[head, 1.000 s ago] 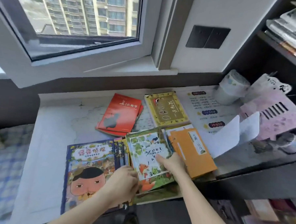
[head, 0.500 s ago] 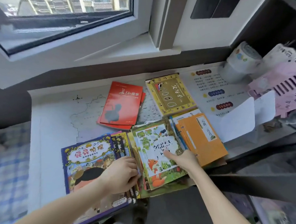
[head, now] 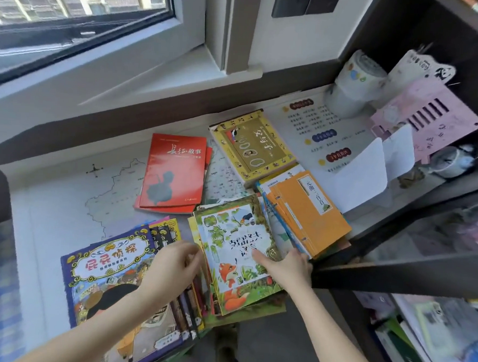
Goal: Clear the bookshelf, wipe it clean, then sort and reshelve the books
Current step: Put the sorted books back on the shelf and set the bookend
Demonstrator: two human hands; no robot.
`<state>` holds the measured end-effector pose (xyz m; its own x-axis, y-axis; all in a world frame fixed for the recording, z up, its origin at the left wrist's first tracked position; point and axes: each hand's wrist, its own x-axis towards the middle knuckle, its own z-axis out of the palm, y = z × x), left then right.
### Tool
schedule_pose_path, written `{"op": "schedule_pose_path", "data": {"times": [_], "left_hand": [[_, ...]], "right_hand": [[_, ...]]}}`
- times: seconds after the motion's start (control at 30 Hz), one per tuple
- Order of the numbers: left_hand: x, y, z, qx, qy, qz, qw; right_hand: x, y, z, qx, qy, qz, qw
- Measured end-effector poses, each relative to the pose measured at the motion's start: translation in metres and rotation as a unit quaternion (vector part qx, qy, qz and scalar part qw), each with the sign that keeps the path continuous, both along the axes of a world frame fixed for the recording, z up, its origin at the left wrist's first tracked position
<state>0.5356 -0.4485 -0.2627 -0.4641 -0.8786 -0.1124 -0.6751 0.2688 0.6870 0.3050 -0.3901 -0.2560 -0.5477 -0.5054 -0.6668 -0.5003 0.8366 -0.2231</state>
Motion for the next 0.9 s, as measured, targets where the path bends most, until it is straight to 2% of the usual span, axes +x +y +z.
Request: {"op": "schedule_pose_path", "data": {"times": [0.07,0.17,0.3,0.33,0.43,0.57,0.7,0.77,0.83,0.9], "left_hand": [[-0.016,-0.009,0.012,0.100,-0.028,0.088,0.991],[-0.038,-0.021,0.014,0.234,-0.074,0.122,0.962],[-0.059,-0.025,0.006,0.437,0.001,0.218,0.873],[-0.063,-0.025,0.004,0.456,0.011,0.232,0.859],[-0.073,-0.021,0.005,0.462,0.030,0.251,0.850],[-0.080,-0.020,0.001,0.470,0.073,0.274,0.836],[-0.081,-0.023,-0.001,0.485,0.105,0.297,0.816],[-0.083,-0.025,-0.001,0.497,0.128,0.308,0.801],[-0.084,-0.025,0.000,0.499,0.127,0.306,0.801],[-0.085,-0.023,0.005,0.506,0.136,0.309,0.794]], "right_hand": [[-0.003,0.007,-0.001,-0.023,0.015,-0.019,0.999],[-0.003,0.013,-0.006,-0.036,0.031,-0.020,0.999],[-0.011,0.007,-0.007,0.002,-0.048,-0.008,0.999],[-0.013,0.006,-0.007,0.011,-0.056,0.008,0.998],[-0.016,0.002,-0.005,0.028,-0.024,0.062,0.997],[-0.011,0.005,0.001,0.024,0.005,0.054,0.998],[-0.018,0.005,0.006,0.012,-0.068,0.007,0.998],[-0.030,-0.005,0.013,0.006,-0.150,-0.029,0.988],[-0.036,-0.013,0.021,0.006,-0.218,-0.049,0.975],[-0.036,-0.014,0.023,-0.020,-0.231,-0.049,0.972]]}}
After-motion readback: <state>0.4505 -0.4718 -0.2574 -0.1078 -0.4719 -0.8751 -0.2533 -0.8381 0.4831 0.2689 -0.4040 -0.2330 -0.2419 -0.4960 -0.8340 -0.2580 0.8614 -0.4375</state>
